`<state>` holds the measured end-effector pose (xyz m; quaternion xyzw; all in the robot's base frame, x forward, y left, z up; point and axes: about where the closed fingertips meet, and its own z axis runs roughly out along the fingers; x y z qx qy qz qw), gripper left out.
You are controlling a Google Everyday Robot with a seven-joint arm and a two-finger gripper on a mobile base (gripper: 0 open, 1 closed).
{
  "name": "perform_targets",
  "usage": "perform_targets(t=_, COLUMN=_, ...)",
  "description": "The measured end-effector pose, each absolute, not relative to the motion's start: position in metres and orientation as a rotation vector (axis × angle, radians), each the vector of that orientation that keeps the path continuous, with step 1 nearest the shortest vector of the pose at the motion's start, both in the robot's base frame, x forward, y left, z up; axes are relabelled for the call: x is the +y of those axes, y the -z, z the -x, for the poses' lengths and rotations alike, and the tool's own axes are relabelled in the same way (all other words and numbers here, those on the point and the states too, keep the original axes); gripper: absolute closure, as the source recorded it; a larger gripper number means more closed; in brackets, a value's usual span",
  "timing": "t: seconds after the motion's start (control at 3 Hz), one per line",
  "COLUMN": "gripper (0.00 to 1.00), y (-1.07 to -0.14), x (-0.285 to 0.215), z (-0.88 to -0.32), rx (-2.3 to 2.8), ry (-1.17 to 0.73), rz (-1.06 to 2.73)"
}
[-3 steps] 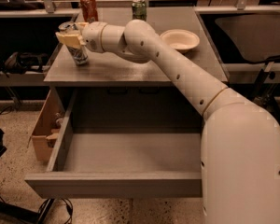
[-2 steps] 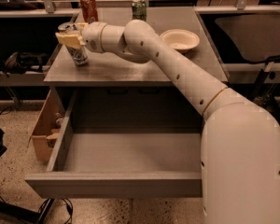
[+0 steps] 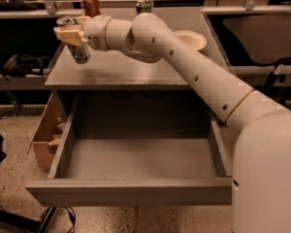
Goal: Place redbull can into top drawer
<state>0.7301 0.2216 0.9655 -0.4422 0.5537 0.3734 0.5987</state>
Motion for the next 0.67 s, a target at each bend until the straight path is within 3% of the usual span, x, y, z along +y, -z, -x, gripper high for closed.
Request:
perform_targets(t=0.33, gripper=1.0, y=-1.003, x=0.203, z=-0.684, rx=1.244, ry=-0.842, rz=0.977)
perform_targets(t=0.67, gripper=1.0, y=-0.973, x=0.179, z=-0.654, rx=1.27, ry=-0.828, rz=0.884)
